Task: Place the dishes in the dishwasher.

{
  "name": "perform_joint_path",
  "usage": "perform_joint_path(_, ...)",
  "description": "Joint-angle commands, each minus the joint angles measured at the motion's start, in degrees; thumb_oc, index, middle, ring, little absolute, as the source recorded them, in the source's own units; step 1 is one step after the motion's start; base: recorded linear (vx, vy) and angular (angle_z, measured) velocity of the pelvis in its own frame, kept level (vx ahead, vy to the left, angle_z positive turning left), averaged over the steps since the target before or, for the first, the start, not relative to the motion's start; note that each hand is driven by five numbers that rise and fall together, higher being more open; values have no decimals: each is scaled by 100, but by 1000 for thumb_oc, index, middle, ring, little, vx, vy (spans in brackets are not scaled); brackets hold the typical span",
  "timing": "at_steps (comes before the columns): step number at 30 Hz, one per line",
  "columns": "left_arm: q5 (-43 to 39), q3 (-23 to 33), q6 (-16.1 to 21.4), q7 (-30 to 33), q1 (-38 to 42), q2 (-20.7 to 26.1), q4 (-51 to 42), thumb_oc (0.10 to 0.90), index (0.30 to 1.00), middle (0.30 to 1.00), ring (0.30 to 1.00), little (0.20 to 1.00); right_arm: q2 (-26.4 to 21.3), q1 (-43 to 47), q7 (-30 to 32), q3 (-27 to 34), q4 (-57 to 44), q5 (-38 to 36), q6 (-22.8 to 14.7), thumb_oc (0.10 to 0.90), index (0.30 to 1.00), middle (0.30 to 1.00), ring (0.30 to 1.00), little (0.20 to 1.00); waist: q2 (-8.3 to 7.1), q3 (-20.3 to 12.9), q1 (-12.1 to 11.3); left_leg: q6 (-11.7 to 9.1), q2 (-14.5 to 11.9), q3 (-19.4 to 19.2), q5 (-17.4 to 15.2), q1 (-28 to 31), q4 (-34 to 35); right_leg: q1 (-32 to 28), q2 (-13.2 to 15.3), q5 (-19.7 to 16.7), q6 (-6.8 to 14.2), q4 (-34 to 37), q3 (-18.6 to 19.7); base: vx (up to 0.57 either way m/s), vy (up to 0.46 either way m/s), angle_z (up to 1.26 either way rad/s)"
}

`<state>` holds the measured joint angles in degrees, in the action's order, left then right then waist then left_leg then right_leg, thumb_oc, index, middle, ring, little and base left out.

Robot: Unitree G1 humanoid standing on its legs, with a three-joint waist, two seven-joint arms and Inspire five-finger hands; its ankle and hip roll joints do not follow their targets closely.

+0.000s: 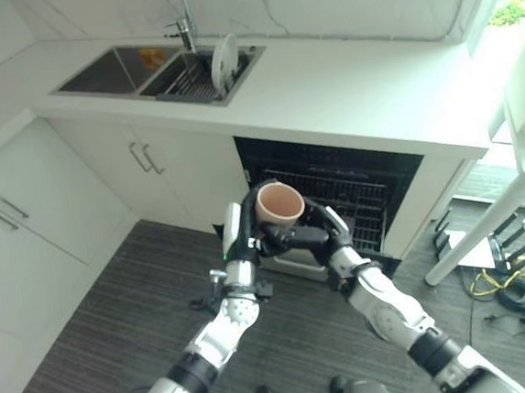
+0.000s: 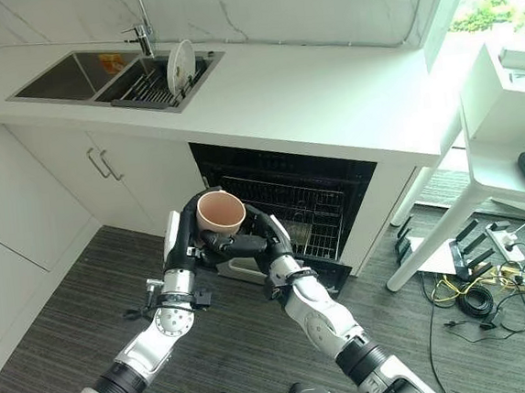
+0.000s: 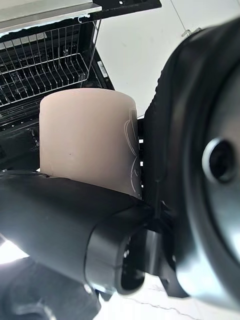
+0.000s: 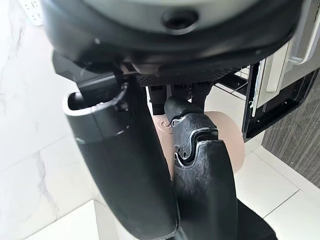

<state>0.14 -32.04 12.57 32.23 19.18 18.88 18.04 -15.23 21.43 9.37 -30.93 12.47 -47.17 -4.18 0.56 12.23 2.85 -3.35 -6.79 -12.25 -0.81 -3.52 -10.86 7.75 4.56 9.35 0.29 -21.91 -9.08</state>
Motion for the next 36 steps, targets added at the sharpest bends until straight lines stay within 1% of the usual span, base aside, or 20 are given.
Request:
perform_joint_path(1, 231, -1263, 1027, -433, 1057, -794, -794, 460, 389, 389, 389, 389, 850, 1354, -98, 27, -447, -286, -740, 400, 300, 300, 300, 300, -56, -34, -50, -80, -164, 263, -897, 52, -633, -318, 349, 47, 590, 472, -222, 0, 0, 0)
perform_joint_path(2, 213, -1290, 1013, -526, 1077, -816, -794, 715, 773, 773, 773, 773, 864, 1362, -55, 60, -510, -336, -839, 400, 300, 300, 300, 300, -49, -31, -35, -74, -152, 278, -903, 47, -633, -311, 334, 50, 587, 472, -197, 0, 0, 0)
perform_joint_path(3, 207, -1301, 1006, -542, 1076, -817, -794, 714, 771, 771, 771, 771, 865, 1366, -33, 66, -526, -351, -874, 400, 300, 300, 300, 300, -46, -32, -33, -74, -152, 282, -903, 45, -633, -309, 333, 52, 587, 472, -195, 0, 0, 0)
perform_joint_path(4, 179, -1317, 1004, -579, 1079, -812, -789, 733, 799, 799, 799, 799, 869, 1368, 6, 78, -547, -371, -944, 400, 300, 300, 300, 300, -40, -35, -31, -70, -145, 291, -905, 43, -633, -309, 328, 54, 586, 472, -190, 0, 0, 0)
perform_joint_path(5, 155, -1347, 995, -647, 1086, -814, -780, 800, 900, 900, 900, 900, 874, 1371, 57, 96, -566, -371, -1039, 400, 300, 300, 300, 300, -30, -38, -28, -67, -140, 297, -910, 44, -633, -315, 327, 60, 585, 472, -186, 0, 0, 0)
perform_joint_path(7, -62, -1395, 1061, -1028, 1092, -820, -729, 800, 900, 900, 900, 900, 880, 1406, 356, 213, -643, -379, -1323, 400, 300, 300, 300, 300, -9, -53, -7, -63, -139, 293, -913, 54, -633, -329, 314, 67, 575, 472, -168, -10, 7, 3)
perform_joint_path(8, -95, -1404, 1050, -1063, 1085, -820, -729, 800, 900, 900, 900, 900, 872, 1415, 381, 234, -640, -405, -1351, 400, 300, 300, 300, 300, -6, -55, -7, -63, -139, 294, -912, 54, -633, -330, 313, 68, 575, 472, -165, 0, 0, 0)
perform_joint_path(11, -146, -1456, 1000, -1266, 1002, -796, -700, 800, 900, 900, 900, 900, 822, 1438, 541, 417, -652, -603, -1623, 400, 300, 300, 300, 300, 13, -60, 7, -59, -138, 302, -919, 62, -633, -338, 298, 71, 571, 472, -145, 0, 0, 0)
perform_joint_path(15, -63, -1457, 958, -1299, 882, -671, -641, 800, 900, 900, 900, 900, 689, 1406, 930, 716, -721, -678, -2048, 400, 300, 300, 300, 300, 44, -69, 32, -43, -118, 335, -939, 69, -633, -343, 261, 75, 566, 472, -79, 0, 0, 0)
perform_joint_path(16, -60, -1399, 901, -1293, 776, -561, -671, 800, 900, 900, 900, 900, 549, 1306, 1054, 941, -829, -725, -2133, 400, 300, 300, 300, 300, 58, -67, 57, -24, -97, 362, -954, 72, -633, -341, 231, 77, 562, 472, -26, -55, -34, -2)
perform_joint_path(17, -21, -1334, 906, -1252, 627, -455, -702, 800, 900, 900, 900, 900, 386, 1158, 1056, 1156, -959, -657, -2092, 400, 300, 300, 300, 300, 64, -55, 86, -16, -87, 386, -955, 61, -633, -329, 199, 77, 553, 472, 17, -58, -40, -3)
perform_joint_path(20, -73, -1225, 931, -1229, 456, -322, -739, 800, 900, 900, 900, 900, 219, 982, 973, 1354, -1131, -671, -2077, 400, 300, 300, 300, 300, 79, -31, 123, -20, -96, 407, -939, 46, -633, -313, 152, 80, 528, 472, 63, -84, -48, -2)
perform_joint_path(21, -106, -1151, 1002, -1303, 379, -279, -733, 800, 900, 900, 900, 900, 167, 905, 959, 1434, -1218, -729, -2072, 400, 300, 300, 300, 300, 87, -28, 139, -31, -103, 413, -925, 33, -633, -306, 126, 88, 512, 472, 87, -87, -36, -3)
perform_joint_path(25, -134, -1041, 1198, -1366, 208, -218, -746, 800, 900, 900, 900, 900, 21, 719, 874, 1599, -1255, -783, -2133, 400, 300, 300, 300, 300, 116, -30, 184, -98, -188, 348, -853, 10, -633, -317, 84, 112, 472, 472, 52, -92, -36, 2)
perform_joint_path(29, -102, -897, 1277, -1314, 137, -166, -722, 800, 900, 900, 900, 900, -107, 607, 860, 1729, -1160, -651, -2152, 400, 300, 300, 300, 300, 135, -76, 189, -174, -276, 286, -760, 4, -633, -374, 98, 129, 450, 472, -5, -20, -18, 12)
perform_joint_path(31, -73, -787, 1292, -1275, 129, -117, -740, 800, 900, 900, 900, 900, -173, 559, 925, 1829, -1132, -481, -2057, 400, 300, 300, 300, 300, 142, -87, 188, -184, -287, 266, -739, 0, -633, -393, 110, 127, 447, 472, -17, 25, -4, 9)
perform_joint_path(33, -26, -574, 1295, -1260, 77, 4, -831, 800, 900, 900, 900, 900, -320, 477, 996, 1996, -1042, -259, -1836, 400, 300, 300, 300, 300, 154, -92, 169, -185, -285, 254, -729, 3, -633, -415, 139, 125, 446, 472, -35, 47, 3, 1)
perform_joint_path(36, 97, -276, 1279, -1242, -55, 214, -962, 800, 900, 900, 900, 900, -544, 356, 859, 2237, -875, -233, -1655, 400, 300, 300, 300, 300, 165, -91, 137, -177, -280, 245, -738, 18, -633, -428, 175, 117, 459, 472, -64, 93, 11, 1)
